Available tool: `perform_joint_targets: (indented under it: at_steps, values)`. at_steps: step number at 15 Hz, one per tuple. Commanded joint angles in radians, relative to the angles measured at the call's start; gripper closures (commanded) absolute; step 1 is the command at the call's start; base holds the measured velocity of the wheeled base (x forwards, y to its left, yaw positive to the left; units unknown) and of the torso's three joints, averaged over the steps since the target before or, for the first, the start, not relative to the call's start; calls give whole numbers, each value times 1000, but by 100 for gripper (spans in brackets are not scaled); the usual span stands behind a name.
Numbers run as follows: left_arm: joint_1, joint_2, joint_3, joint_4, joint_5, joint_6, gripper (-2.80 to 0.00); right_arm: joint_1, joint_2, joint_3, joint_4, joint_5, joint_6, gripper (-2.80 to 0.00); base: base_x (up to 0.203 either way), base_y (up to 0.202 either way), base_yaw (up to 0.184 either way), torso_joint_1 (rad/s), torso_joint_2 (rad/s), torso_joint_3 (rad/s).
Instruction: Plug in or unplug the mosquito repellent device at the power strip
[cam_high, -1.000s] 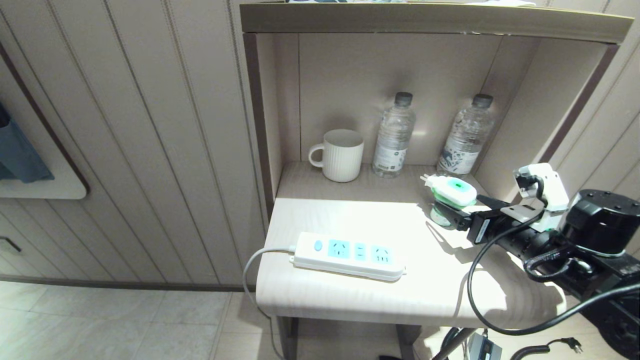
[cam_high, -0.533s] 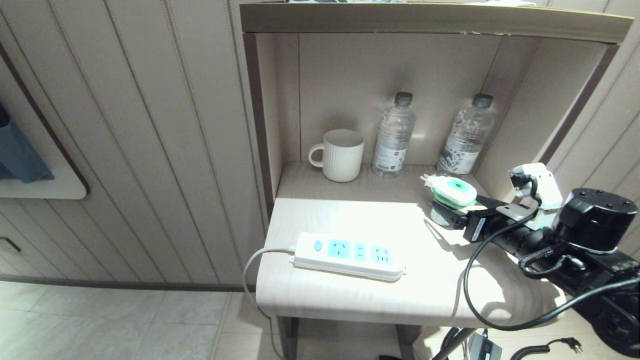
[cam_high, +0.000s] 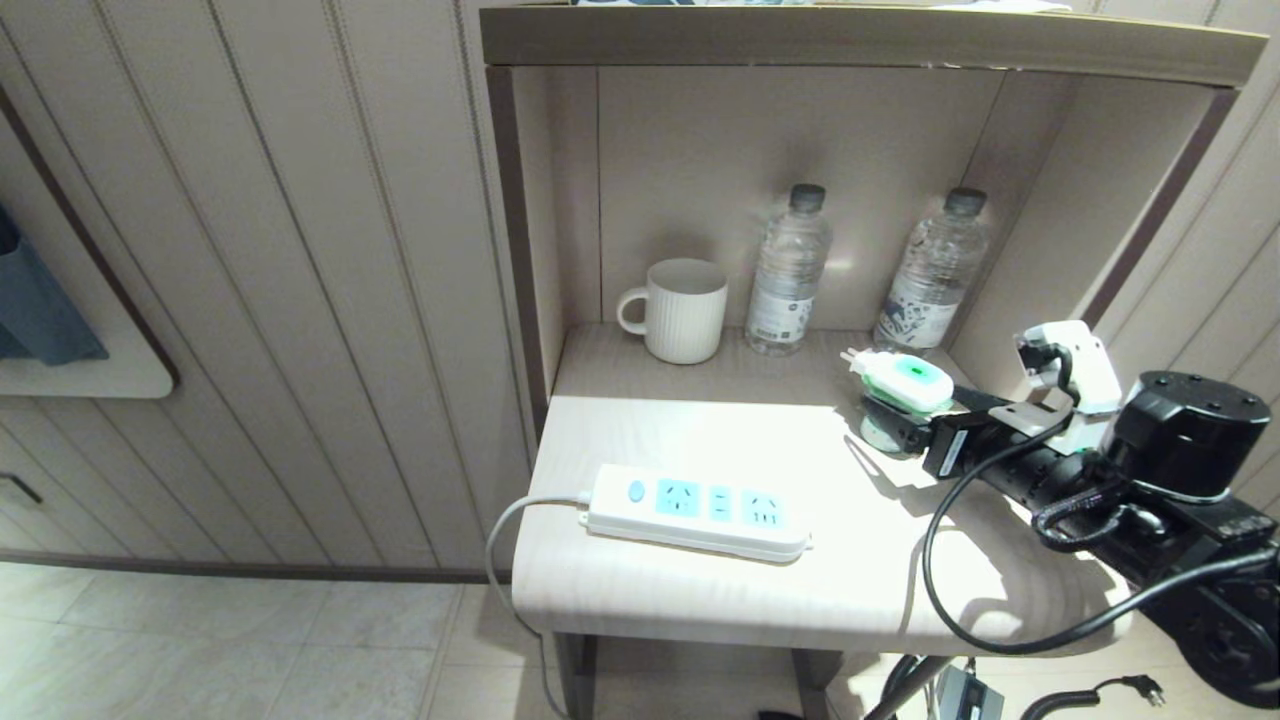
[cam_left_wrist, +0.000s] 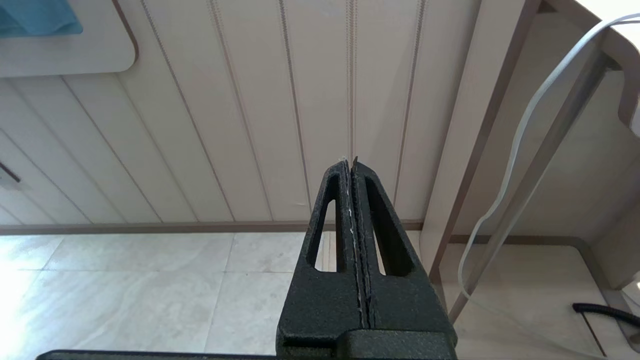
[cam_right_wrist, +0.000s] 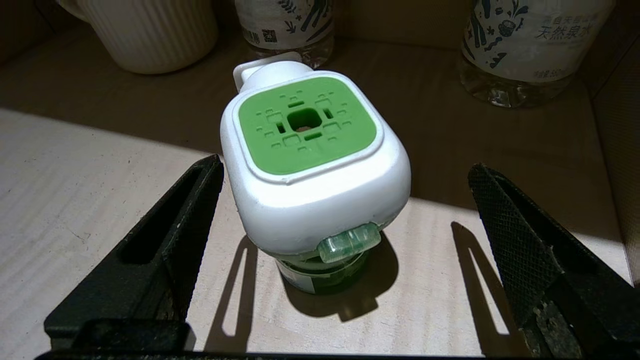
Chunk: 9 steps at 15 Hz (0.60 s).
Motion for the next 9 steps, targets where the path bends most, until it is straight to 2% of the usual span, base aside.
perform_joint_targets:
  at_steps: [1, 9]
  values:
    - [0, 0, 0, 0, 0, 0, 0, 0, -2, -4, -7, 0, 1, -280, 0, 0, 0, 0, 0, 0]
    - [0, 0, 0, 0, 0, 0, 0, 1, 3, -20, -6, -3, 24, -280, 0, 0, 0, 0, 0, 0]
